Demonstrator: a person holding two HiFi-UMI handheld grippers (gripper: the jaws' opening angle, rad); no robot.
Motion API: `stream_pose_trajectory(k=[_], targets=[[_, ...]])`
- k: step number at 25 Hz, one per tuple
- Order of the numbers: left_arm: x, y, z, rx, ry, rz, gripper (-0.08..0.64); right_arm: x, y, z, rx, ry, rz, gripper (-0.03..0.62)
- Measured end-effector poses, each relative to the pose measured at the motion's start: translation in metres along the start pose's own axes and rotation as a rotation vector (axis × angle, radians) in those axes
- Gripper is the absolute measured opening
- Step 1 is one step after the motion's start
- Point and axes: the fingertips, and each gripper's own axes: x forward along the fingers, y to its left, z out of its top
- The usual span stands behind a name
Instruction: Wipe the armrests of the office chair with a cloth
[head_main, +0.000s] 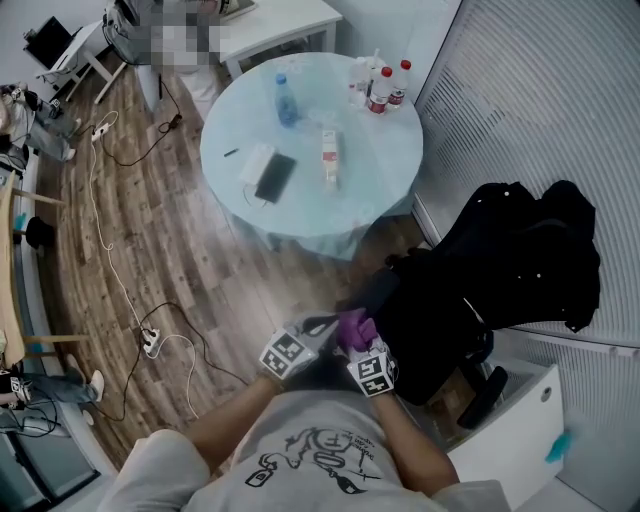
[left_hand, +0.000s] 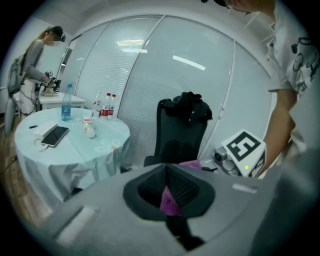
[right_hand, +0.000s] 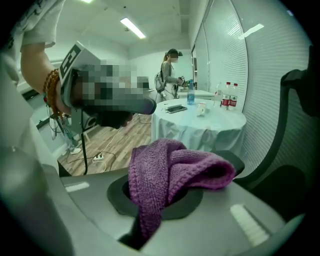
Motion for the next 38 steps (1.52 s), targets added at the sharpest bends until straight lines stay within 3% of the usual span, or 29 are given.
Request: stream_pose_trajectory(k=[3, 16, 21, 27, 38], targets=[[0.009, 0.003, -0.008, 0.003, 0.027, -0.002, 0.000, 0.018, 0.004, -0.023, -0.030, 0.069, 0.031, 0.031], [0.015, -0.001, -0.026, -0.003, 0.074, -0.023, 0.000, 0.022, -0.009, -0.026, -0.001, 0.051, 0.055, 0.031], [0.008, 0.002, -0.031, -0.004, 0.087, -0.012, 0.000, 0.024, -0.043, -0.023, 0.012, 0.059, 0.033, 0.031], [0.006, 0.005, -0.038, -0.021, 0.099, 0.001, 0.000, 0.033, -0.078, -0.019, 0.018, 0.043, 0.064, 0.031], [0.007, 0.001, -0.036, -0.027, 0.099, 0.010, 0.000, 0.037, -0.171, -0.009, 0.027, 0.117, -0.019, 0.031]])
